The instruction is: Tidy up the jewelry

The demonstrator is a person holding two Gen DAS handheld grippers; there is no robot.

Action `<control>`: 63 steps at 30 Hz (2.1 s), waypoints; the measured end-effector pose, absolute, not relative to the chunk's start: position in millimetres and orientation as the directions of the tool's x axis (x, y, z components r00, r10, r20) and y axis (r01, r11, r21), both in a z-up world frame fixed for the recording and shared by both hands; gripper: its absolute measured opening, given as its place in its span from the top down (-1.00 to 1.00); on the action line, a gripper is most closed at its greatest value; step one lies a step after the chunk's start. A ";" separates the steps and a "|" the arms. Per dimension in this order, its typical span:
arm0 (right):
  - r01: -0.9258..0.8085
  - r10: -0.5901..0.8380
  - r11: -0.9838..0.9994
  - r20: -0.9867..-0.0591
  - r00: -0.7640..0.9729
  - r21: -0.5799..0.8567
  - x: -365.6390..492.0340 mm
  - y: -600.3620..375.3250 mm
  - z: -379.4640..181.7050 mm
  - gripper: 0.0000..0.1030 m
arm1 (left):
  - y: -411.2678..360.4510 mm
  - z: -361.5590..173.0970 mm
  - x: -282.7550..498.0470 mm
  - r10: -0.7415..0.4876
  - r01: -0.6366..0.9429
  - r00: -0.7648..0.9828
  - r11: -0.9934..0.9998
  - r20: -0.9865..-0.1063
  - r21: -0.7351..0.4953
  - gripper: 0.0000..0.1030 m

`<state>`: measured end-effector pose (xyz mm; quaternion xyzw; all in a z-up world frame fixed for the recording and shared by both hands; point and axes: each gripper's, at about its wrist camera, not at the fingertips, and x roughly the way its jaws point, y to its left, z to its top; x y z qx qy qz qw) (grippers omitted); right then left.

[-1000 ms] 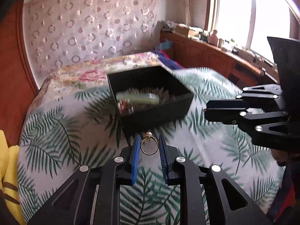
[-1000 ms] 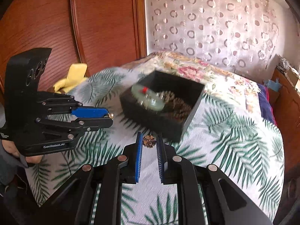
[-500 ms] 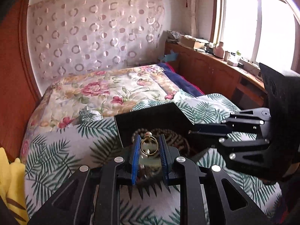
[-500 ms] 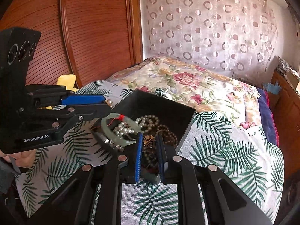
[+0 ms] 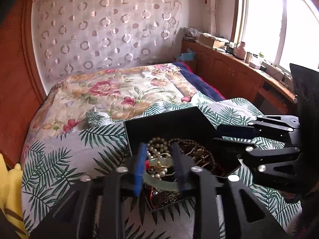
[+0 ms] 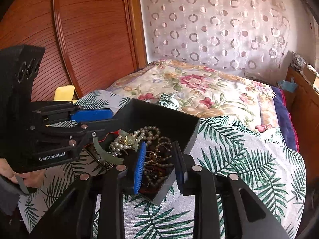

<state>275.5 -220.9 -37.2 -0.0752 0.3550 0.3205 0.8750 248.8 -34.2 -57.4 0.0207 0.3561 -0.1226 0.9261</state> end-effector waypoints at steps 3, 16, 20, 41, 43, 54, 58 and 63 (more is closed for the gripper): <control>-0.596 0.499 0.798 -0.656 0.566 0.094 268.2 -226.8 -32.0 0.42 | -34.1 -52.3 237.4 -0.202 0.231 0.731 0.972 -0.651 -0.043 0.05; -0.450 0.428 0.888 -0.527 0.735 0.093 181.0 -266.2 10.1 -0.46 | -28.8 -17.2 146.7 -0.112 0.132 0.823 0.991 -0.557 -0.004 -0.85; -0.422 0.406 0.903 -0.485 0.775 0.080 150.6 -271.5 20.6 -0.79 | -31.0 -5.4 118.3 -0.092 0.111 0.844 0.994 -0.529 0.004 -0.85; -0.314 0.325 0.944 -0.423 0.846 0.097 74.1 -295.6 27.4 -0.96 | -17.2 6.0 40.2 -0.010 0.012 0.882 1.000 -0.470 0.001 -0.85; -0.310 0.321 0.946 -0.419 0.849 0.095 74.0 -295.5 26.3 -0.96 | -12.2 5.0 39.8 -0.016 0.010 0.886 1.000 -0.463 -0.016 -0.85; -0.310 0.323 0.945 -0.418 0.849 0.100 73.6 -292.4 24.4 -0.96 | -10.2 -0.5 40.5 -0.017 0.010 0.884 1.000 -0.467 -0.019 -0.85; -0.312 0.323 0.945 -0.420 0.848 0.097 73.5 -291.4 23.7 -0.96 | -10.6 -1.2 38.9 -0.023 0.017 0.884 1.000 -0.466 -0.017 -0.85; -0.312 0.323 0.945 -0.421 0.848 0.096 73.5 -288.2 21.1 -0.96 | -13.1 -0.5 38.0 -0.021 0.022 0.885 1.000 -0.466 -0.004 -0.85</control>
